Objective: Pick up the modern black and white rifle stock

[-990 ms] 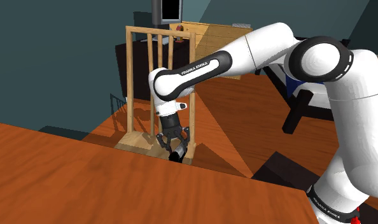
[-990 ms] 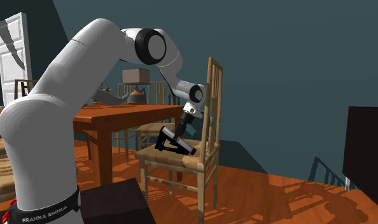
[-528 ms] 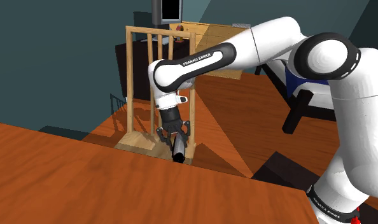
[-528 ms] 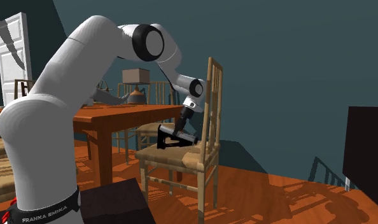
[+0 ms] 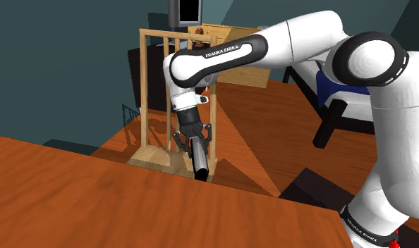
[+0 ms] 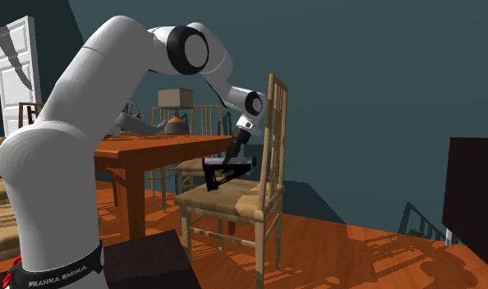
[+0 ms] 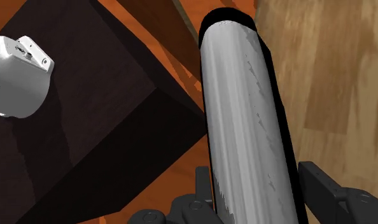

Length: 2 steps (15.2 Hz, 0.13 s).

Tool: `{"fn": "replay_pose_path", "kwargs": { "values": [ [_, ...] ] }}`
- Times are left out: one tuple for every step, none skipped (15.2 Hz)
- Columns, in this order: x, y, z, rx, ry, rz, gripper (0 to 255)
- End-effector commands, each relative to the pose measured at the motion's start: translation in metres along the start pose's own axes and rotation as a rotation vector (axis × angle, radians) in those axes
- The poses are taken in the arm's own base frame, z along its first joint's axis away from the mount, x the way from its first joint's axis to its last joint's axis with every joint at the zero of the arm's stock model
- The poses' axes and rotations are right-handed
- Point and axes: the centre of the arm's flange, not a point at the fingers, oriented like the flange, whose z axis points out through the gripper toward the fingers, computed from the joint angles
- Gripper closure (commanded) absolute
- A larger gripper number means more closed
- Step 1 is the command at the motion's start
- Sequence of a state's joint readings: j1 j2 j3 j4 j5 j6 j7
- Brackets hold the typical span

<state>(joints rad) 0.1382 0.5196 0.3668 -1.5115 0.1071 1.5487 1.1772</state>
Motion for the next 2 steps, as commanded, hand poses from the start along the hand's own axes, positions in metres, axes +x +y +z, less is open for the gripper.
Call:
{"fn": "replay_pose_path", "kwargs": {
  "values": [
    [-0.0028, 0.0017, -0.0046, 0.000, 0.000, 0.000, 255],
    [-0.0028, 0.0017, -0.0047, 0.000, 0.000, 0.000, 255]
  ]
}}
